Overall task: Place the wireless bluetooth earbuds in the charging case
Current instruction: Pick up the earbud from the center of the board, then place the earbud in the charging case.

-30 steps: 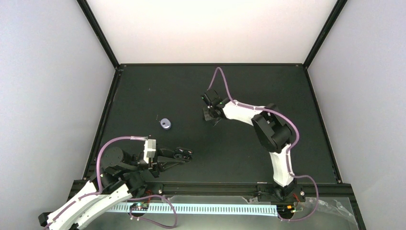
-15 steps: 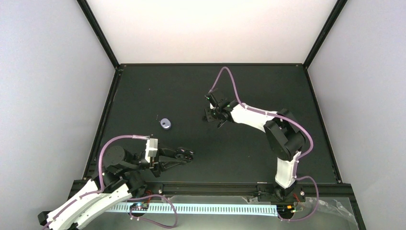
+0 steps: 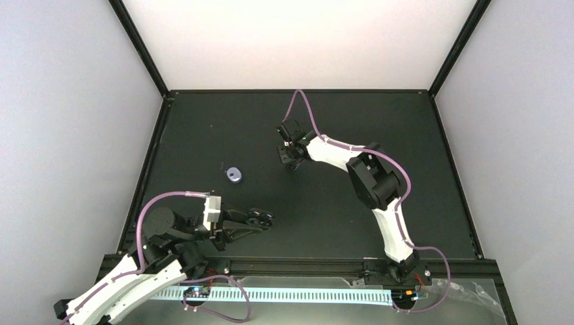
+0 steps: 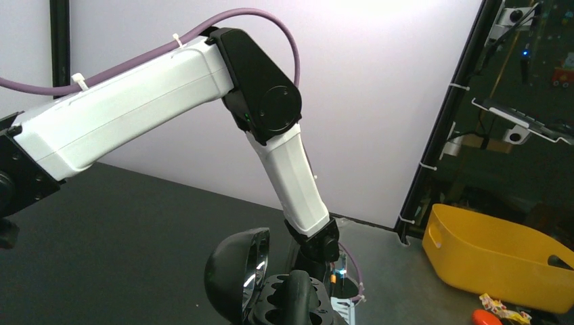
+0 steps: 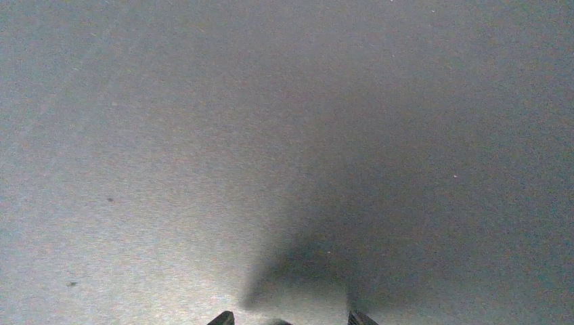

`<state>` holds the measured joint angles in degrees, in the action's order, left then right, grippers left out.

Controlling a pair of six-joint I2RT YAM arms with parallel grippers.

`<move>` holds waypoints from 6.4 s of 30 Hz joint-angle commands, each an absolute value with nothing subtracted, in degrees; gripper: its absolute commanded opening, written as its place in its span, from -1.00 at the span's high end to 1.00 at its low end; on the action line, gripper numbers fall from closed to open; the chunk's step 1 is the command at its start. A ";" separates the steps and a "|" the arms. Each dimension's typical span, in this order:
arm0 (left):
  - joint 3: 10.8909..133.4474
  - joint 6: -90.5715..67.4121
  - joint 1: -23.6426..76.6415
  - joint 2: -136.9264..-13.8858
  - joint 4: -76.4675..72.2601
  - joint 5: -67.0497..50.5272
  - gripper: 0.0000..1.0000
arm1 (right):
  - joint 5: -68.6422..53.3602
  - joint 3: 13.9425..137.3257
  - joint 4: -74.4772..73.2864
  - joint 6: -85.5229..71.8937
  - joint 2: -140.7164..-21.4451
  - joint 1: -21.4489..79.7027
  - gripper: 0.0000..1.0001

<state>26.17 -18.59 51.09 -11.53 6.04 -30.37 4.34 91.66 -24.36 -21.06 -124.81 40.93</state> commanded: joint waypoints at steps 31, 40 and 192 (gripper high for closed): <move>27.60 -19.51 51.33 -12.04 4.35 -30.80 0.97 | 9.75 67.71 -21.22 -19.66 -102.50 41.57 0.13; 27.59 -19.36 51.33 -12.26 4.13 -31.19 0.97 | 2.54 63.72 -14.86 -33.63 -99.21 38.37 0.19; 24.96 6.42 55.46 -47.53 -50.58 4.49 0.97 | 15.92 108.98 -63.61 -82.05 -82.82 60.47 0.98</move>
<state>24.91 5.45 55.11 -48.34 -49.32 4.12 14.55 107.77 -63.05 -81.52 -81.93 60.05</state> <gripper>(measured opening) 0.215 0.012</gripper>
